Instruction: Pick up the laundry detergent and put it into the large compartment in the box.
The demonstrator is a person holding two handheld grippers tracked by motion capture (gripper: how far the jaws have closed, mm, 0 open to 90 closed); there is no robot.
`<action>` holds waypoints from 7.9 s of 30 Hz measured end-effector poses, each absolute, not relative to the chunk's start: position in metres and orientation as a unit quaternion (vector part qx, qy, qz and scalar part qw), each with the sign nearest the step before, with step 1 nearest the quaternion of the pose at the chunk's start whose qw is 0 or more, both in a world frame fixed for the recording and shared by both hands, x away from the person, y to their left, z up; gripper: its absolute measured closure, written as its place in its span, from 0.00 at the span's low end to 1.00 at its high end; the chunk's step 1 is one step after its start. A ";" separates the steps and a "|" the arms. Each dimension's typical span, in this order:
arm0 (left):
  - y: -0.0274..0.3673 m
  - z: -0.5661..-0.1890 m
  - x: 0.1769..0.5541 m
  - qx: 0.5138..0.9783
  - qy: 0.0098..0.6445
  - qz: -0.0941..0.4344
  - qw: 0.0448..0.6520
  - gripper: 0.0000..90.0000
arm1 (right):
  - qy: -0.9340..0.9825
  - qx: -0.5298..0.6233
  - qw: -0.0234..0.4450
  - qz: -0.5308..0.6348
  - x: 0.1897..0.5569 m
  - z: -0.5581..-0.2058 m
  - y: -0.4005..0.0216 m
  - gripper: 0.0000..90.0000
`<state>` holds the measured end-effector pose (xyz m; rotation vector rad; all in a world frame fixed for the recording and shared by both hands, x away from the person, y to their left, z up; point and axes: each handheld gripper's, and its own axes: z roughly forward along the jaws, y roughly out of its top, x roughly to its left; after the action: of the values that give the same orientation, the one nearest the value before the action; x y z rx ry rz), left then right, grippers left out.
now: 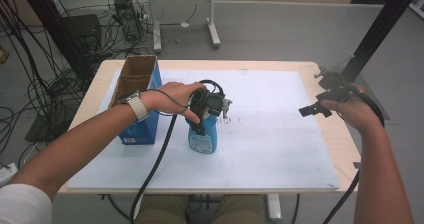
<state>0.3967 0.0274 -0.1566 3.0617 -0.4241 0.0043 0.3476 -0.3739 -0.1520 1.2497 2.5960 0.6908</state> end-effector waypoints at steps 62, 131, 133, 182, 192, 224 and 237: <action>0.030 -0.157 0.396 0.990 -0.134 0.003 0.030 0.43 | 0.874 0.418 0.087 0.232 0.351 -0.154 -0.371 0.10; 0.033 -0.150 0.395 0.995 -0.097 0.006 0.032 0.41 | 0.872 0.420 0.096 0.234 0.345 -0.151 -0.375 0.10; 0.034 -0.149 0.394 0.995 -0.094 0.009 0.031 0.42 | 0.871 0.421 0.097 0.234 0.345 -0.151 -0.376 0.10; 0.050 -0.047 0.398 0.990 0.131 0.015 0.045 0.42 | 0.870 0.418 0.102 0.240 0.340 -0.143 -0.376 0.10; 0.055 -0.013 0.397 0.983 0.171 0.031 0.051 0.42 | 0.869 0.419 0.103 0.240 0.339 -0.140 -0.376 0.10; 0.074 0.037 0.417 0.952 0.300 0.030 0.051 0.42 | 0.879 0.399 0.104 0.238 0.357 -0.133 -0.360 0.10; 0.090 0.048 0.424 0.931 0.360 0.031 0.049 0.42 | 0.884 0.386 0.101 0.242 0.366 -0.132 -0.355 0.10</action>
<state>0.4244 0.0896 0.0477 2.8372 1.0982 0.0943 0.3657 -0.3549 -0.1320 1.1400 2.6134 0.7161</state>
